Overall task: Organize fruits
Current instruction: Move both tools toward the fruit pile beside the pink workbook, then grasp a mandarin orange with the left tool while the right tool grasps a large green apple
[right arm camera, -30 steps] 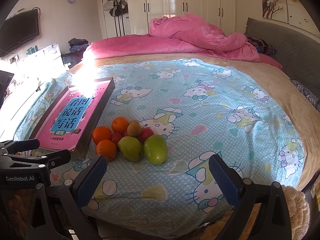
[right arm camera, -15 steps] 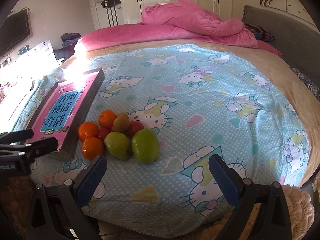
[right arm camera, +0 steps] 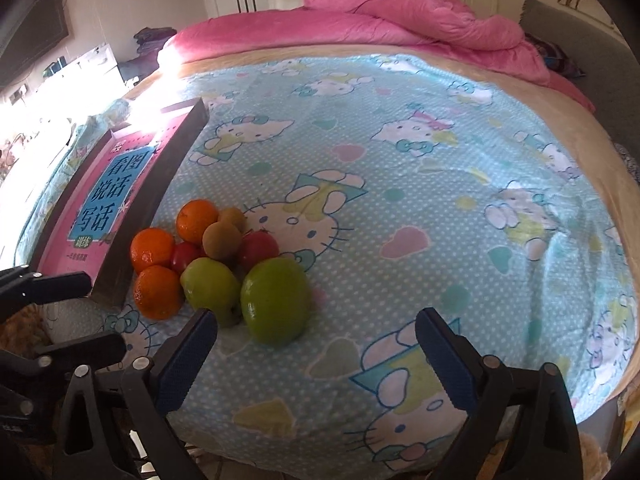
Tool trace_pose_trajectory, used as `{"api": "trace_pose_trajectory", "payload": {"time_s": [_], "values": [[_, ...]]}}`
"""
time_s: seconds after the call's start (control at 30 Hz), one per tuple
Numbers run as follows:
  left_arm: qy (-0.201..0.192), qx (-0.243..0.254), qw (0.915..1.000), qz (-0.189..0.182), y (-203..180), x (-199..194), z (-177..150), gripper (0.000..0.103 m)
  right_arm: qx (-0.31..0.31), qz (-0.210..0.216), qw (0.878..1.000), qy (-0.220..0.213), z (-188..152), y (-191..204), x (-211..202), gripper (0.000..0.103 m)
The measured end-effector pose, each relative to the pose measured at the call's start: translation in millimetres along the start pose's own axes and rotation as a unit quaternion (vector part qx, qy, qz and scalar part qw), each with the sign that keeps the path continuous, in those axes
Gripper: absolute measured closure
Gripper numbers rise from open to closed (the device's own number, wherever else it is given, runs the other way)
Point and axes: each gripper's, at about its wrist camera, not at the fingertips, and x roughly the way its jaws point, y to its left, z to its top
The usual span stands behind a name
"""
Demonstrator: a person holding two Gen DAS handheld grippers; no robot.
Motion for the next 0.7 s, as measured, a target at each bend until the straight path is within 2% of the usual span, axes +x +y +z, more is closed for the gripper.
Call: {"api": "trace_pose_trajectory", "payload": {"time_s": [0.1, 0.23, 0.33, 0.53, 0.7], "values": [[0.009, -0.003, 1.0, 0.0, 1, 7, 2, 0.046, 0.002, 0.009, 1.0, 0.026, 1, -2, 8, 0.014], [0.019, -0.002, 0.9995, 0.024, 2, 16, 6, 0.048, 0.013, 0.025, 0.999, 0.027, 0, -5, 8, 0.014], [0.026, 0.0, 0.999, 0.036, 1, 25, 11, 0.056, 0.013, 0.03, 0.999, 0.023, 0, -4, 7, 0.014], [0.035, 0.001, 0.9979, 0.055, -1, 39, 12, 0.056, 0.009, 0.038, 0.999, 0.029, 1, -3, 11, 0.016], [0.038, 0.004, 0.9973, 0.063, -1, 46, 14, 0.056, 0.008, 0.052, 0.998, 0.04, 2, -2, 17, 0.024]]}}
